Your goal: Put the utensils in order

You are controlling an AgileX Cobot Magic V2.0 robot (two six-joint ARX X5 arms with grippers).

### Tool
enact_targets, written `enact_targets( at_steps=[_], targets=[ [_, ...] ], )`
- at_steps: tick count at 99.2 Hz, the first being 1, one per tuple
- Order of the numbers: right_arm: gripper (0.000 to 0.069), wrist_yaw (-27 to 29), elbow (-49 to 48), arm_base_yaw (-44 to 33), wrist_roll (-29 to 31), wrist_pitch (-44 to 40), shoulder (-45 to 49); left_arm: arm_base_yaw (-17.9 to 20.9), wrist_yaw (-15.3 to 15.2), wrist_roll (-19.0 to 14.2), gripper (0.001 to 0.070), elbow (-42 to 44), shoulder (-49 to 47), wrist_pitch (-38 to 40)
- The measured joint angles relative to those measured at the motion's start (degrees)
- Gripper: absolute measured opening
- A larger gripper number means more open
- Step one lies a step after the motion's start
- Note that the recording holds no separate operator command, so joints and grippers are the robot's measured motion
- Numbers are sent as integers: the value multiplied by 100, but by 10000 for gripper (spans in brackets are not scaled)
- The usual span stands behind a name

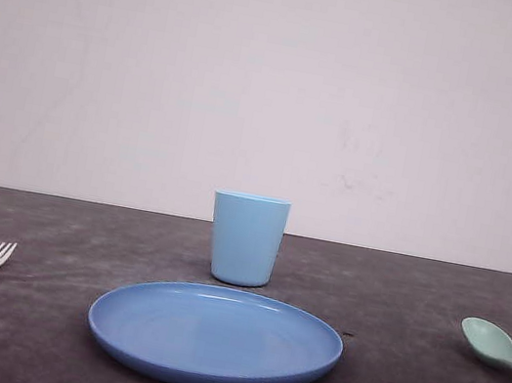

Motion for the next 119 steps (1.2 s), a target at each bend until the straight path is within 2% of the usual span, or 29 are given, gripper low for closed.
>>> enact_targets(
  at_steps=[20,119],
  targets=[
    [14,144,0,0,-55,-63,0,0,0,0,24,0,0,0],
    [14,149,0,0,-109,-76,0,0,0,4,24,0,0,-76]
  ],
)
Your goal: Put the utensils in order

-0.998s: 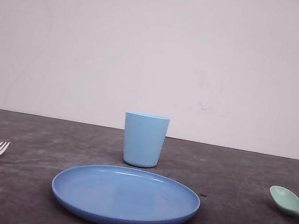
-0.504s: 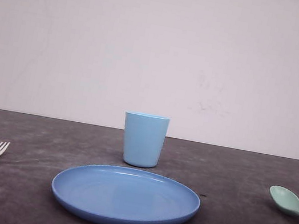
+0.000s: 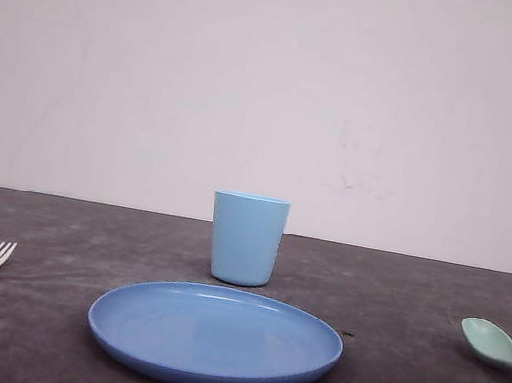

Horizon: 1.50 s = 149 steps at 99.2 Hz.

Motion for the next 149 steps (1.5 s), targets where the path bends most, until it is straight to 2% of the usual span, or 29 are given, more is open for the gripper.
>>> enact_targets(
  at_steps=[62,79,97,110,125,139,149],
  targets=[
    [14,0,0,0,42,15,0,0,11,-90,24,0,0,0],
    [10,-2,109,0,739,284,0,0,389,-367,24,11,0,105],
    [10,-26,1185,0,1392,214,70,0,527,-870,24,535,9,638],
    [10,-31,2212,0,1510,-450,398,0,540,-1010,24,1259,70,525],
    [9,-31,3414,0,1360,-1517,1058,0,605,-988,24,2273,509,-251],
    [9,-31,4478,0,1010,-2553,1878,0,890,-723,24,3331,1220,-1193],
    [9,-48,4909,0,772,-3088,2500,0,927,-437,24,3932,1832,-1762]
  ],
)
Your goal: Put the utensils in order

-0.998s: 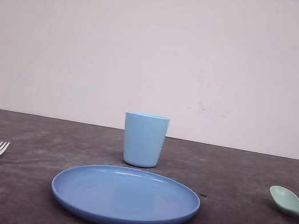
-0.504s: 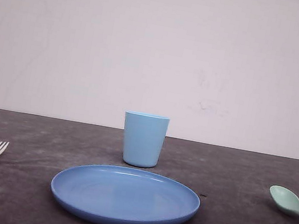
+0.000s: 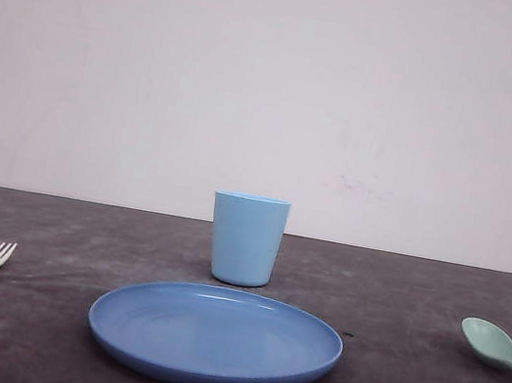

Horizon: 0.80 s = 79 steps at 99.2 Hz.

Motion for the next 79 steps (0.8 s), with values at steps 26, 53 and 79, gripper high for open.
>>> enact_targets(
  at_steps=[26,53,79],
  targets=[
    [9,-22,87,4,-337,-623,1478,0,0,494,24,363,1475,-876],
    [9,-20,87,4,-468,-876,2634,-15,0,638,24,363,2376,-1191],
    [9,-20,87,4,-468,-876,2822,-15,0,658,25,363,2422,-1191]
  ],
)
